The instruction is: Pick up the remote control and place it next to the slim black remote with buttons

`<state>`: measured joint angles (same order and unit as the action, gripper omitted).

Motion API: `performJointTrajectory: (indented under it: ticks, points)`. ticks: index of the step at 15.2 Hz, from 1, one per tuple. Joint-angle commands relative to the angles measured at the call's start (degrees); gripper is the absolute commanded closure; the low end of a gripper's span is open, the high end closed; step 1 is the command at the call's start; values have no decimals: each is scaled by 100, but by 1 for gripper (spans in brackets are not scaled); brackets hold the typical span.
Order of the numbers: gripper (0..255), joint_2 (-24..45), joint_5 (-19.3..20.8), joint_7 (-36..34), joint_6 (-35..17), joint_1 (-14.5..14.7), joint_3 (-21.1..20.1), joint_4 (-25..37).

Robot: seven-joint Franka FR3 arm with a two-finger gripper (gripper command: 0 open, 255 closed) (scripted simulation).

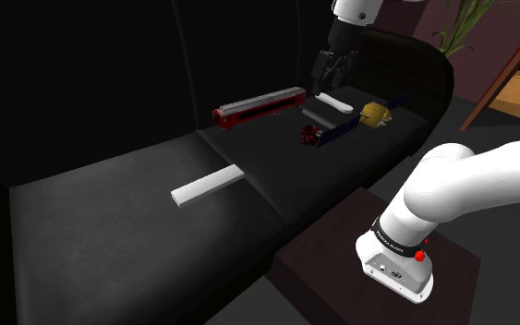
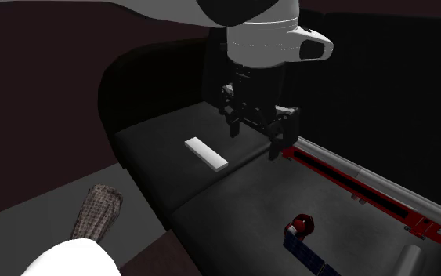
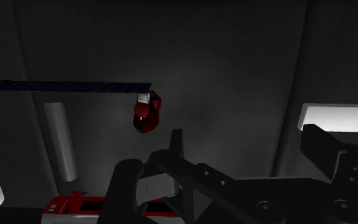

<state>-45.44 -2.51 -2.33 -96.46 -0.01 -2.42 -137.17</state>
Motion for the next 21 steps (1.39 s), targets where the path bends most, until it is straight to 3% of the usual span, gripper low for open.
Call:
performJointTrajectory:
  ticks: [1,11,21]
  points:
    - [0,0,0,0,0,0,0,0]
    - [0,1806,-7,1481,-1369,797,-224,298]
    - [0,3476,100,2805,-2349,1461,-650,837]
